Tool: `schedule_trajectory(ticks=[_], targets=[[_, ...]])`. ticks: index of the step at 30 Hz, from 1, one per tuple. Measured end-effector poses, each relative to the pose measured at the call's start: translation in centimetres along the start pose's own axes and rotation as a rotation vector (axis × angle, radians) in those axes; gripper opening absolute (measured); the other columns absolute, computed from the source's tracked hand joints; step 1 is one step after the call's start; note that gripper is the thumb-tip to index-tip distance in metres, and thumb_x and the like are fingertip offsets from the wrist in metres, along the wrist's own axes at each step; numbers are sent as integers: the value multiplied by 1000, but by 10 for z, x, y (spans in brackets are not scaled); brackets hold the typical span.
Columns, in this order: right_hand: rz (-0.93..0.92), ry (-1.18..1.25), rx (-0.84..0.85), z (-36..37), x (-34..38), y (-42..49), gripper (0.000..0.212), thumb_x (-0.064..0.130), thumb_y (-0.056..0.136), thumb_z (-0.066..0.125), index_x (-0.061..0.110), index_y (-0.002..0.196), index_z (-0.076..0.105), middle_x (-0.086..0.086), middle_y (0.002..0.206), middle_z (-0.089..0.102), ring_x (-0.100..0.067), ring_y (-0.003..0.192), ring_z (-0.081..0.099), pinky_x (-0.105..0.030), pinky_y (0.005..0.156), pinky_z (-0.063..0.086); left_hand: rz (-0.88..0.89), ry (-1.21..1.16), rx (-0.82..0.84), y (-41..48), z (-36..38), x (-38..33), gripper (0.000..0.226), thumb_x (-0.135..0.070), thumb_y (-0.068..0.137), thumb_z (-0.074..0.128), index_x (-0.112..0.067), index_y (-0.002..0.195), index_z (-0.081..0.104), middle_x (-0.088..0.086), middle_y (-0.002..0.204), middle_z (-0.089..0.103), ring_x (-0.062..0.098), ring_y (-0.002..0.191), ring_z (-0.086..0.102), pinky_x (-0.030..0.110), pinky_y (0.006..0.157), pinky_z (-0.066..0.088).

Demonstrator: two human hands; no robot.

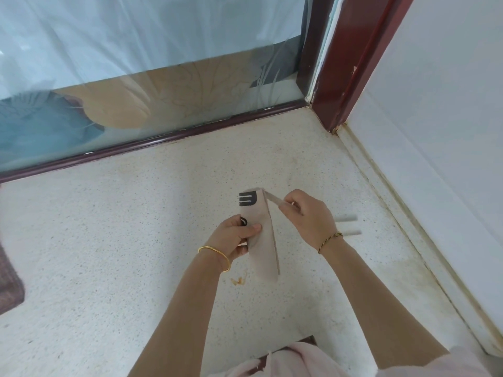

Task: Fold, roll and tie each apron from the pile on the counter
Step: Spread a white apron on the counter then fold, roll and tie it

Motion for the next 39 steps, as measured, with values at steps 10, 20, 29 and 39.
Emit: schedule_trajectory(ticks=[10, 20, 29, 39], targets=[[-108, -695, 42, 20, 45, -46, 8, 19, 89, 57, 23, 82, 56, 7, 55, 43, -19, 51, 54, -36, 86, 40, -78, -254, -337, 6, -13, 0, 14, 0, 86, 61, -8, 97, 57, 13, 98, 59, 30, 94, 59, 38, 54, 58], [-237, -668, 307, 68, 54, -64, 21, 25, 55, 85, 24, 59, 64, 3, 54, 52, -16, 44, 54, -39, 72, 53, -26, -455, -300, 5, -7, -17, 7, -3, 90, 53, -5, 84, 55, 5, 67, 46, 17, 54, 48, 17, 36, 41], [300, 450, 121, -8, 10, -24, 21, 10, 85, 55, 10, 68, 66, 1, 59, 63, -13, 53, 56, -21, 53, 47, 194, -264, 109, 1, -13, -46, 20, -1, 97, 40, -6, 101, 58, 8, 82, 53, 13, 58, 38, 17, 39, 30], [85, 669, 258, 34, 36, 15, 48, 10, 96, 49, 24, 140, 38, 4, 122, 55, -12, 65, 61, -24, 53, 51, 226, -93, 549, -20, 21, -45, 37, -29, 72, 78, -10, 102, 67, 3, 77, 62, 9, 56, 52, 14, 44, 37]])
Point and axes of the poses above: each hand's wrist, its own y-axis towards the middle knuckle, its own z-axis out of the palm, x = y × z, the point moved 8 cm from there along y, towards the middle knuckle
